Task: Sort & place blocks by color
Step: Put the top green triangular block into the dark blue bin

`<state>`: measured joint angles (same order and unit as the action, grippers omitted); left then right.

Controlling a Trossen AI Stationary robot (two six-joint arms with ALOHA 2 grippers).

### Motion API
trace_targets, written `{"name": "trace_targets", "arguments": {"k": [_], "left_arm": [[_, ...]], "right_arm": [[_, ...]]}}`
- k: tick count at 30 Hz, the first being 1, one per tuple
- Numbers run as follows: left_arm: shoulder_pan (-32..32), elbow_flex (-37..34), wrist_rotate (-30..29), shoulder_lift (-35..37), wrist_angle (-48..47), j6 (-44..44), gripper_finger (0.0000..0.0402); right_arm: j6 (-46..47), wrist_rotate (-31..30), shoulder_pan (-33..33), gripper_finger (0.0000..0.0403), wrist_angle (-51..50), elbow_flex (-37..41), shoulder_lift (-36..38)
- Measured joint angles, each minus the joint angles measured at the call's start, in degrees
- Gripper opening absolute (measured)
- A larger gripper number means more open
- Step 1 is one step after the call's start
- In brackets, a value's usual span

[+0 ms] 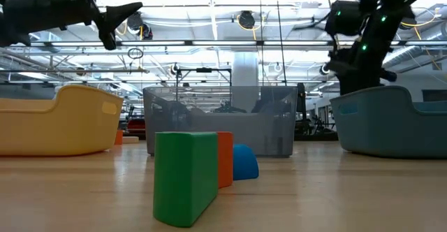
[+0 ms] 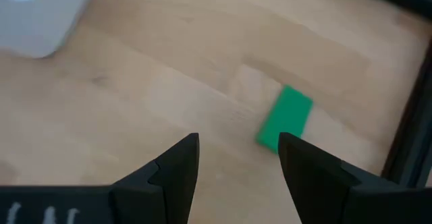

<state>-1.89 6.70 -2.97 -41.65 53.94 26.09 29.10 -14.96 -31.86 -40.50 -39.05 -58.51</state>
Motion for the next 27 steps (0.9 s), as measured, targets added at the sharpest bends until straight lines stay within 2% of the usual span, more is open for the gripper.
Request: {"name": "trace_targets", "arguments": {"k": [4, 8, 17, 23, 27], "left_arm": [[1.5, 0.0, 0.0, 0.0, -0.1, -2.4, 0.0200], [3.0, 0.0, 0.0, 0.0, -0.2, -4.7, 0.0200], [5.7, 0.0, 0.0, 0.0, -3.5, -5.5, 0.0200], [7.3, 0.0, 0.0, 0.0, -5.4, -5.4, 0.0200], [7.8, 0.0, 0.0, 0.0, -5.4, -5.8, 0.0200]], "right_arm": [[4.6, -0.4, -1.5, 0.0194, 0.7, 0.0, -4.7], [6.6, -3.9, -2.8, 0.0194, 0.5, 0.0, -8.5], [3.3, -4.2, -5.8, 0.0201, 2.1, 0.8, -12.9], [2.1, 3.1, -9.5, 0.0210, 9.8, 5.9, -12.9], [3.4, 4.6, -11.6, 0.0209, 15.1, 9.9, -12.9]]}}
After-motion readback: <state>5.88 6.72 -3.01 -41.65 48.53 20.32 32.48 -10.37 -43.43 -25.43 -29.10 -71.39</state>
